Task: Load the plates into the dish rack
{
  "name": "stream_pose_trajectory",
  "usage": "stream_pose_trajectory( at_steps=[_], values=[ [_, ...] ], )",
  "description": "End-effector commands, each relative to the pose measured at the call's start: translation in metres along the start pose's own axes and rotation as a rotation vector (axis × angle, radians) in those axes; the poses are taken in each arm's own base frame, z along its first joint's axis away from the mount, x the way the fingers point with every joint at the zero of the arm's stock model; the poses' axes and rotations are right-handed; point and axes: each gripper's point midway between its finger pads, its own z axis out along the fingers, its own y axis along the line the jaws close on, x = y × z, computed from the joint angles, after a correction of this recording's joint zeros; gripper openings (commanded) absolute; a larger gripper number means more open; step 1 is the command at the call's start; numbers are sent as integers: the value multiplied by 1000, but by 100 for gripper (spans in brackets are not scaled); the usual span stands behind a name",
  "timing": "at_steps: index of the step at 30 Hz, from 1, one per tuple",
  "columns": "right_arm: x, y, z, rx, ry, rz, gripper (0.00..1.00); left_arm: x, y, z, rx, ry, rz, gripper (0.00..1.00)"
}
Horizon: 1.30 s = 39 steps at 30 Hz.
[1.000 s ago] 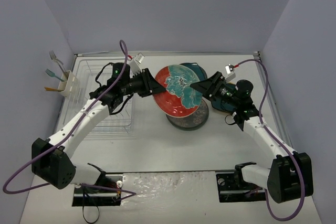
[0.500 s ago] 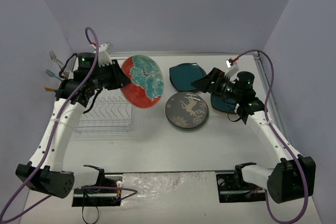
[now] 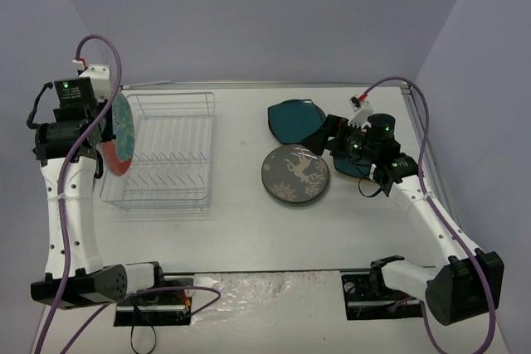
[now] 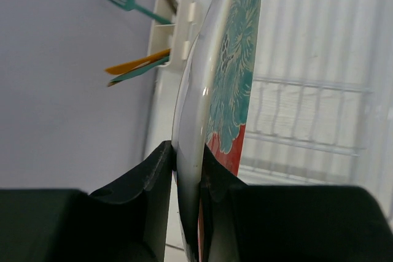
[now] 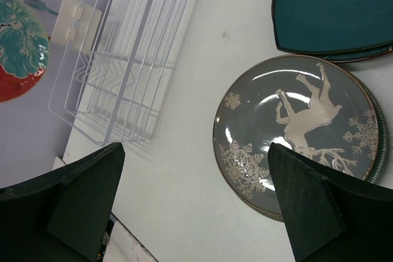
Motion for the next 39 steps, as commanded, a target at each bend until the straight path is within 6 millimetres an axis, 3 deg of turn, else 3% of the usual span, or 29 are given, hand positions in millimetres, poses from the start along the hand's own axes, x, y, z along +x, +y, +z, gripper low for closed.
stream_pose_trajectory(
  at_steps=[1,9,17,23,35,37,39],
  values=[
    [-14,29,-3,-47,-52,-118,100,-50,52,-10,-190,-176,103,0],
    [7,31,1,-57,-5,-135,100,-48,55,27,-172,-170,172,0],
    [15,27,0,-56,10,-135,100,-26,50,68,-136,-125,152,0],
    [17,27,-3,-61,13,-138,100,-11,51,87,-142,-99,147,0],
    [32,10,-3,-17,41,-93,100,38,34,116,-109,-20,106,0],
    [35,5,-3,-6,44,-82,100,40,37,115,-126,-17,103,6],
    [38,-2,-4,19,43,-64,100,42,39,115,-140,-13,100,20]
  ],
)
